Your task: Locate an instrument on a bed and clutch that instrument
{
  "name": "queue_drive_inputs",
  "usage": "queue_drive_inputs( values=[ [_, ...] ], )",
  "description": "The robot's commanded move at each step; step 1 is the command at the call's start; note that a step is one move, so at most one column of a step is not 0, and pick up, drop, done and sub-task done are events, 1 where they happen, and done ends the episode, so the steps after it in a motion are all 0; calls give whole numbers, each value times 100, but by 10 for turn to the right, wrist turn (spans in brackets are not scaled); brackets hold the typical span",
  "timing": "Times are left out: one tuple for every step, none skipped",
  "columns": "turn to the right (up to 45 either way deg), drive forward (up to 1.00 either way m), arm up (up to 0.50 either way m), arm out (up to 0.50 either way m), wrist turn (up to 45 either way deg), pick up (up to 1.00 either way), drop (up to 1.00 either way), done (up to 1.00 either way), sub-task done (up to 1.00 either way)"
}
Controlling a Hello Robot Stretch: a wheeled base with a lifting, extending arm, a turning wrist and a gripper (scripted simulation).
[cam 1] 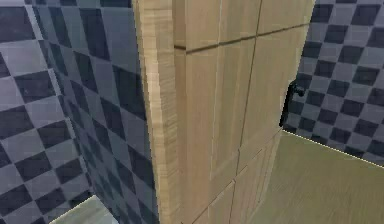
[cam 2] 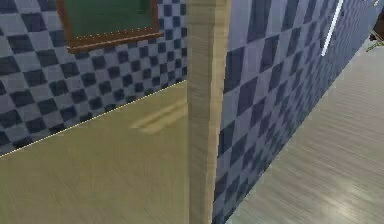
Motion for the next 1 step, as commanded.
queue_drive_inputs(
  values=[
    [390, 0, 0, 0, 0, 0, 0, 0, 0]
  ],
)
